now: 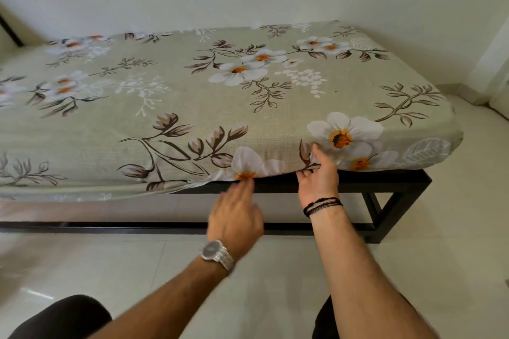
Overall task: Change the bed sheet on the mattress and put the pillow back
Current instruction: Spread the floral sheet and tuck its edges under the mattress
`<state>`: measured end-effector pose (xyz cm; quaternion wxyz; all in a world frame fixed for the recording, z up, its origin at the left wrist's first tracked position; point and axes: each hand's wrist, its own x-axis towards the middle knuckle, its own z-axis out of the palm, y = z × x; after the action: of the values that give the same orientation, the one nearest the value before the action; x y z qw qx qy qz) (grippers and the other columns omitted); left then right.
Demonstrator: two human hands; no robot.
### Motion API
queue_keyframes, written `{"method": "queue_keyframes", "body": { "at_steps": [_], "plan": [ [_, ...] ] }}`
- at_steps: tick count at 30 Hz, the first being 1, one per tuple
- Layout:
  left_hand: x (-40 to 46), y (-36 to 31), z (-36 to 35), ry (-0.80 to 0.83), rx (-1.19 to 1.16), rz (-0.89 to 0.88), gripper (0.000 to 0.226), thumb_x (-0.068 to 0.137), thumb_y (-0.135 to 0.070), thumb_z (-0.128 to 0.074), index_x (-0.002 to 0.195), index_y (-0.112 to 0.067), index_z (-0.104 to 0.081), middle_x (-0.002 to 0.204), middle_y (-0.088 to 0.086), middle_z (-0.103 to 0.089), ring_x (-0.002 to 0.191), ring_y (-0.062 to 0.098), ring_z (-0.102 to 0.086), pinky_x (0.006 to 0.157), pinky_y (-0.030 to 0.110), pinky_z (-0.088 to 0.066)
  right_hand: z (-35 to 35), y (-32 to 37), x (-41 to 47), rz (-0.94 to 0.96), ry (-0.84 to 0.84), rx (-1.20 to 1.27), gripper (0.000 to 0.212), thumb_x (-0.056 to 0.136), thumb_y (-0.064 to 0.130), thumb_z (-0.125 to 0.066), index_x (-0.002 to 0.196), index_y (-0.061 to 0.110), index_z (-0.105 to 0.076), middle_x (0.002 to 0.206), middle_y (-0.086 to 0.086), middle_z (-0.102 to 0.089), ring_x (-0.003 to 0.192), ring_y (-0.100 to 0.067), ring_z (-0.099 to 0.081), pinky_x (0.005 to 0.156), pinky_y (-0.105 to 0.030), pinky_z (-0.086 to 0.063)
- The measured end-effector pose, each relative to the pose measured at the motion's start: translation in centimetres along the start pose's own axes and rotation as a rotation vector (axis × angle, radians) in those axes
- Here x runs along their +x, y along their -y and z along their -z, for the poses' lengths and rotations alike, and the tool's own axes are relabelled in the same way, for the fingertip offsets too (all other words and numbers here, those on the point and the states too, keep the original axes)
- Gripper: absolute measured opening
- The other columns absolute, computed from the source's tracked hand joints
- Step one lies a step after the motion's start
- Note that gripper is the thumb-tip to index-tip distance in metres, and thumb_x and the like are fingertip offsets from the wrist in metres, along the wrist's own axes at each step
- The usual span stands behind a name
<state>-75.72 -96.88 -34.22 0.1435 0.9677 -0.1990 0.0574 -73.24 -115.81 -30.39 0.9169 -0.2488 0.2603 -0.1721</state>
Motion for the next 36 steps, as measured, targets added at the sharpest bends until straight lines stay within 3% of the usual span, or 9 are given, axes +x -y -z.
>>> {"method": "queue_keyframes", "body": {
  "at_steps": [6,9,11,14,21,27,30,33,36],
  "plan": [
    [2.2,6.9,-1.1,0.012,0.196,-0.112,0.069,0.105,-0.056,-0.021,0.163,-0.019,-0.017,0.168,0.001,-0.022,0.156,0.018,-0.018,0.128,0.042,-0.014,-0.4,0.0,-0.7,0.035,0.014,-0.034,0.028,0.095,0.018,-0.07,0.122,0.015,-0.068,0.122,-0.008,-0.073,0.118,-0.023,-0.067,0.112,-0.044,-0.048],
    [4.3,7.6,-0.7,0.004,0.22,-0.102,0.074,0.102,-0.067,-0.019,0.159,-0.021,-0.027,0.161,0.002,-0.037,0.149,0.022,-0.033,0.124,0.043,-0.026,-0.5,0.2,-0.8,0.064,0.017,-0.037,0.027,0.095,0.021,-0.071,0.122,0.016,-0.066,0.124,-0.008,-0.071,0.12,-0.023,-0.066,0.111,-0.041,-0.048],
    [6.0,7.6,0.4,0.041,0.2,-0.025,0.073,0.1,-0.071,-0.02,0.142,-0.02,-0.051,0.131,0.006,-0.066,0.122,0.024,-0.06,0.106,0.04,-0.046,-0.6,-0.4,-0.8,0.079,-0.026,-0.069,0.04,0.095,0.03,-0.072,0.131,0.016,-0.061,0.127,-0.008,-0.069,0.124,-0.025,-0.063,0.106,-0.04,-0.051],
    [8.1,7.0,1.2,0.102,0.149,0.078,0.075,0.095,-0.077,-0.016,0.101,-0.022,-0.066,0.078,0.002,-0.067,0.084,0.024,-0.07,0.076,0.033,-0.053,-0.7,-3.1,-2.3,0.004,-0.092,-0.307,0.071,0.094,0.06,-0.061,0.146,0.014,-0.047,0.134,-0.014,-0.063,0.116,-0.032,-0.067,0.1,-0.046,-0.056],
    [10.2,7.0,0.0,0.103,0.064,0.095,0.067,0.089,-0.076,-0.016,0.118,-0.035,-0.061,0.115,0.0,-0.071,0.11,0.027,-0.066,0.099,0.045,-0.05,-3.0,-8.9,-5.2,-0.157,0.246,-0.286,0.092,0.087,0.077,-0.048,0.153,0.012,-0.043,0.152,-0.014,-0.051,0.139,-0.022,-0.05,0.122,-0.04,-0.034],
    [11.2,7.8,0.1,0.118,0.058,0.144,0.077,0.082,-0.068,-0.015,0.142,-0.035,-0.049,0.149,0.004,-0.054,0.137,0.031,-0.048,0.116,0.049,-0.035,-4.8,-9.6,-4.4,-0.114,0.2,-0.102,0.082,0.086,0.069,-0.06,0.152,0.021,-0.046,0.147,-0.008,-0.056,0.135,-0.024,-0.053,0.119,-0.042,-0.036],
    [13.1,7.7,0.5,0.266,-0.204,0.203,0.071,0.089,-0.066,-0.03,0.147,-0.028,-0.047,0.154,0.007,-0.048,0.139,0.029,-0.045,0.119,0.042,-0.032,-5.4,-9.4,-4.1,-0.115,0.189,-0.032,0.077,0.089,0.059,-0.064,0.154,0.023,-0.042,0.148,-0.008,-0.055,0.137,-0.026,-0.051,0.116,-0.042,-0.041],
    [14.4,7.4,0.6,0.303,-0.463,0.327,0.058,0.107,-0.037,-0.046,0.156,-0.009,-0.031,0.164,0.011,-0.028,0.149,0.028,-0.029,0.117,0.029,-0.023,-5.1,-9.3,-3.8,-0.121,0.211,-0.033,0.069,0.094,0.054,-0.062,0.153,0.024,-0.043,0.144,-0.007,-0.058,0.132,-0.026,-0.055,0.112,-0.044,-0.045],
    [12.9,6.7,1.3,0.344,-0.364,0.377,0.059,0.106,-0.045,-0.043,0.157,-0.019,-0.029,0.161,0.005,-0.031,0.149,0.029,-0.03,0.122,0.04,-0.025,-4.7,-9.2,-3.0,-0.144,0.218,-0.042,0.061,0.097,0.05,-0.061,0.15,0.021,-0.047,0.143,-0.008,-0.059,0.132,-0.027,-0.055,0.113,-0.046,-0.045]
  ]
}}
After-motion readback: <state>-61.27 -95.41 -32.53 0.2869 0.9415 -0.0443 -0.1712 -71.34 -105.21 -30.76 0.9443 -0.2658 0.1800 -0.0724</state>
